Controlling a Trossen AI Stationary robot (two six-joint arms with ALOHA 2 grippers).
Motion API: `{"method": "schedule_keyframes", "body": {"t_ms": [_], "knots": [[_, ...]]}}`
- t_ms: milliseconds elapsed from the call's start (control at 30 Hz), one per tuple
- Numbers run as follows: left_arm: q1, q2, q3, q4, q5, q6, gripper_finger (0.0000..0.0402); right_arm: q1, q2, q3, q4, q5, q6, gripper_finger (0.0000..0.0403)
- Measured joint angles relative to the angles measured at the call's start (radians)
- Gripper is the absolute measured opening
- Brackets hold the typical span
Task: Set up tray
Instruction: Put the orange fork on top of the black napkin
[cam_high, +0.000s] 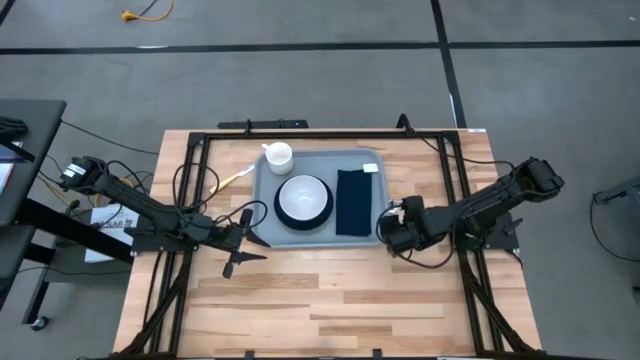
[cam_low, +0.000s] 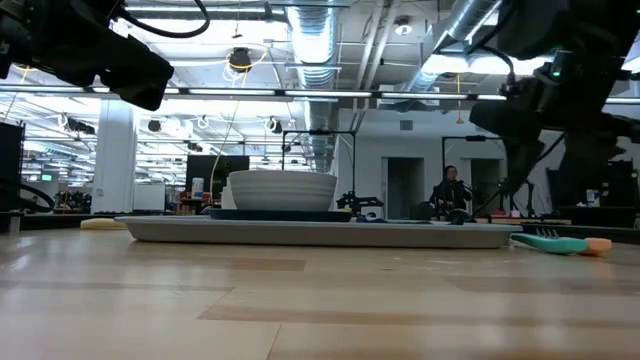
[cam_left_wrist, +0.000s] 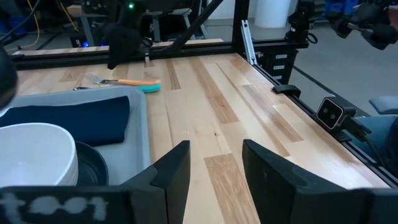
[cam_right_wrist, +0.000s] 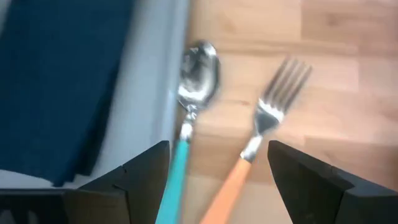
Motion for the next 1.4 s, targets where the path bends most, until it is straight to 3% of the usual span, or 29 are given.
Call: {"method": "schedule_keyframes", "body": {"t_ms": [267, 700, 900, 1200, 1400], "knots": [[0.0, 0.0, 0.0, 0.0, 0.0, 0.0, 0.0135, -0.047, 0.037, 0.0, -0.006, -0.071, 0.128, 0.0265], [0.0, 0.0, 0.0, 0.0, 0.0, -0.002, 0.0135, -0.176, 0.036, 0.0, -0.026, -0.254, 0.048, 0.0265], [0.0, 0.0, 0.0, 0.0, 0.0, -0.009, 0.0135, -0.239, 0.036, 0.0, -0.027, -0.322, 0.107, 0.0265], [0.0, 0.0, 0.0, -0.018, 0.0, -0.009, 0.0135, -0.318, 0.036, -0.003, -0.003, -0.384, -0.01, 0.0265], [0.0, 0.0, 0.0, -0.021, 0.0, -0.009, 0.0135, -0.364, 0.036, -0.114, 0.161, -0.428, -0.061, 0.0265]]}}
